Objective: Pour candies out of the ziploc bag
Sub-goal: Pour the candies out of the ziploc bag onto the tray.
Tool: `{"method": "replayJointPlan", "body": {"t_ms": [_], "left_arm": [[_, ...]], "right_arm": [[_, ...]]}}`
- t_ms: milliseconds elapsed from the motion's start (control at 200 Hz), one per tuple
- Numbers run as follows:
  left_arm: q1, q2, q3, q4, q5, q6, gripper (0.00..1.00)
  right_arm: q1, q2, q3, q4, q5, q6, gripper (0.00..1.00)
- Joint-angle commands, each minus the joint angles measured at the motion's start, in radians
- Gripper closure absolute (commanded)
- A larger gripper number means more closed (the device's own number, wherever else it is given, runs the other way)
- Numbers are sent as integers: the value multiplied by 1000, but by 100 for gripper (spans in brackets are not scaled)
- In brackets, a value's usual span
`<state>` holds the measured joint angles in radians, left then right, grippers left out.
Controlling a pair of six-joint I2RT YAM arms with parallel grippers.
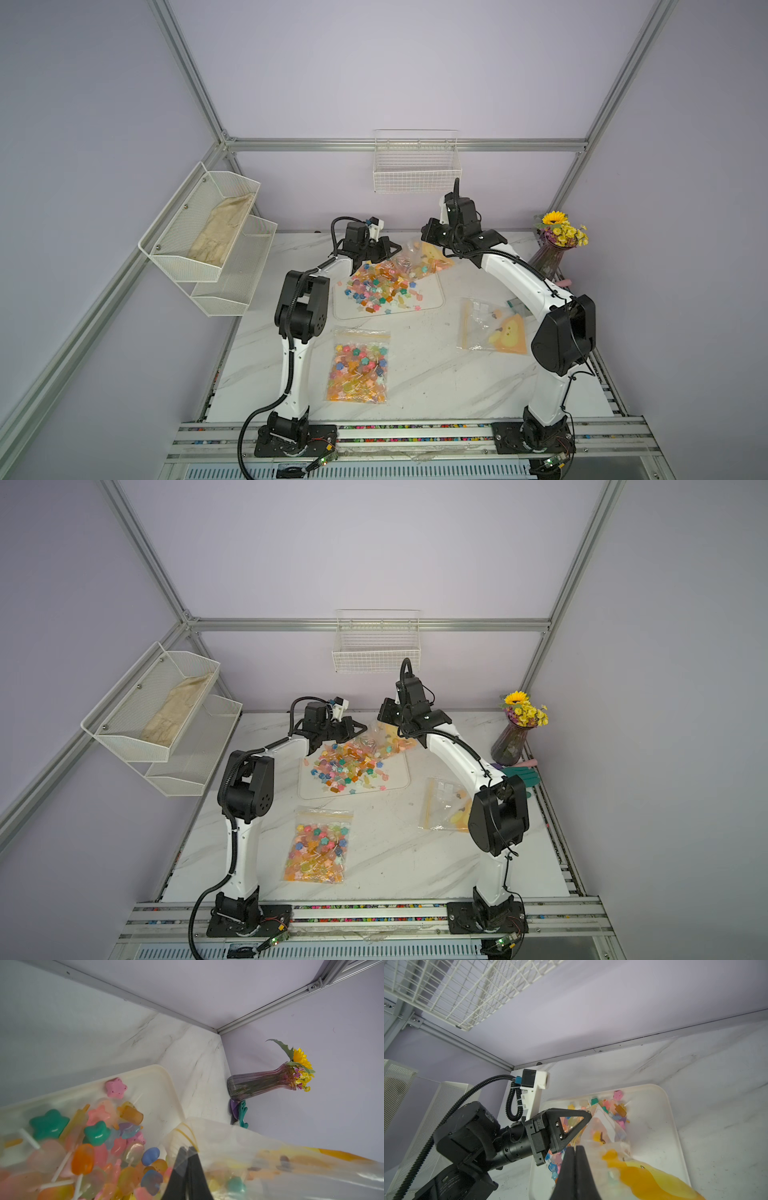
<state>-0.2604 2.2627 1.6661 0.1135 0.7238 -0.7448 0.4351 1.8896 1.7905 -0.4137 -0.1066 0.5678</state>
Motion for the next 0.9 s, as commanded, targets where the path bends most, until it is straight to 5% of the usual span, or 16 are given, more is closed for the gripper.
{"method": "replayJointPlan", "body": {"t_ms": [0,895], "left_arm": [[9,-78,-65,71,-9,-29,98],[29,-182,-186,158,-54,-48,98]], "right_arm": [[7,-1,42,9,-2,-17,100],[10,45,167,-75,57,-51,100]]}}
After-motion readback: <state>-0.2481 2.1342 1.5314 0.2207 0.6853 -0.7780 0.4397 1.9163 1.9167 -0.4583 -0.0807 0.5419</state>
